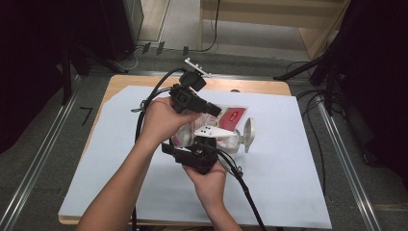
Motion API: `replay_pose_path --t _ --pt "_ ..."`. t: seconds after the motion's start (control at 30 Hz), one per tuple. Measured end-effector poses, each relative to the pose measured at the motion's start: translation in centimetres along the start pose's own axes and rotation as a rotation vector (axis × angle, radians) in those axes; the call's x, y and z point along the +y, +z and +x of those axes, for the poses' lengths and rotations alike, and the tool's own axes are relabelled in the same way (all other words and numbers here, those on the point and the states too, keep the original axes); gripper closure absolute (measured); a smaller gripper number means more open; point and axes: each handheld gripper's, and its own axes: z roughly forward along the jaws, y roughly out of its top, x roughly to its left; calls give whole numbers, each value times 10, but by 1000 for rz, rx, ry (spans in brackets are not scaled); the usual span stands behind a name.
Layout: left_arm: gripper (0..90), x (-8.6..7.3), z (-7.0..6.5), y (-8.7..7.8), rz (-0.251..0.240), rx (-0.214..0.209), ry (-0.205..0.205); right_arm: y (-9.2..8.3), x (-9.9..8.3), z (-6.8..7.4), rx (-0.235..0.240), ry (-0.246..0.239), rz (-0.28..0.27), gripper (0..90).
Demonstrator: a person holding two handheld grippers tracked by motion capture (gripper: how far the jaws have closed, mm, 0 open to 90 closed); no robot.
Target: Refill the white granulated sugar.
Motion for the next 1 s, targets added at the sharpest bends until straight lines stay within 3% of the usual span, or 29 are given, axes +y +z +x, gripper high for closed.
replay_pose_path --t 0.73,1.0 --pt "872 1 -1 0 8 6 1 -1 0 1 -16 -14 4 627" --pt "874 2 -1 1 11 7 2 -1 0 2 -31 -43 12 623"
